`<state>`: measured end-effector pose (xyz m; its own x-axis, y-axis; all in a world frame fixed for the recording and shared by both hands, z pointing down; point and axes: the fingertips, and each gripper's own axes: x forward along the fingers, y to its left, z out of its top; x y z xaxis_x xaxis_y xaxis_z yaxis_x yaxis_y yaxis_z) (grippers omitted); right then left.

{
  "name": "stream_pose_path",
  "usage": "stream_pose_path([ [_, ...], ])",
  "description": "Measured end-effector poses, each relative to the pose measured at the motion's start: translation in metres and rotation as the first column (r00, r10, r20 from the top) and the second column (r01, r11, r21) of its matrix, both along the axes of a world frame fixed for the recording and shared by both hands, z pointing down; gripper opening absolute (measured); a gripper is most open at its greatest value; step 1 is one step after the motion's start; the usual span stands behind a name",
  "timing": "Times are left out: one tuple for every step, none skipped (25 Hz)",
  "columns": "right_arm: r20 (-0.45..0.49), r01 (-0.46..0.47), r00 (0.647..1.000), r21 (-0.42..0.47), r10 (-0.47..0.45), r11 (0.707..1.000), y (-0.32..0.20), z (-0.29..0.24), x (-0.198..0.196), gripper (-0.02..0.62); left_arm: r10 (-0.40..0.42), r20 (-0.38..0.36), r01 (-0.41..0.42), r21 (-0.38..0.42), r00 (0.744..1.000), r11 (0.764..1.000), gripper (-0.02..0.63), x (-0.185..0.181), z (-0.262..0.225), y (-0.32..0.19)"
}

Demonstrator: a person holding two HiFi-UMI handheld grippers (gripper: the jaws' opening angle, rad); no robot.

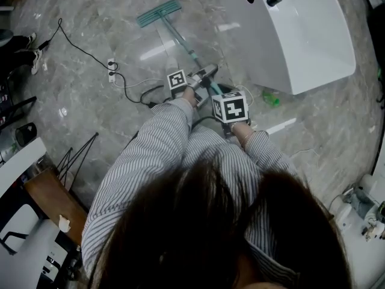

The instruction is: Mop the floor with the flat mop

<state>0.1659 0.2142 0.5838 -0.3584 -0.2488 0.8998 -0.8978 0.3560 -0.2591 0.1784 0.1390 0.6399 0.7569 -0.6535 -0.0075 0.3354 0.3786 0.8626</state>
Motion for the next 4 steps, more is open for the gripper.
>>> stream_pose_path([
  [0.003,0.000,1.000,0.000,0.000,1.000,-0.0001,0.0002,-0.0011,0.114,-0.008,-0.003,0.008,0.000,1.000,1.000,0.091,-0.0013,0.0009,0.0000],
  [0.005,0.001,1.000,0.002,-0.001,1.000,-0.0005,0.0002,-0.0021,0.114,-0.014,-0.005,0.014,0.002,1.000,1.000,0.091,-0.0023,0.0015,-0.0004],
  [0.006,0.002,1.000,0.003,-0.002,1.000,-0.0010,0.0002,-0.0030,0.114,-0.019,-0.007,0.019,0.003,1.000,1.000,0.091,-0.0031,0.0020,-0.0008],
  [0.008,0.003,1.000,0.005,-0.003,1.000,-0.0014,0.0001,-0.0037,0.114,-0.023,-0.009,0.023,0.005,1.000,1.000,0.091,-0.0038,0.0024,-0.0012],
])
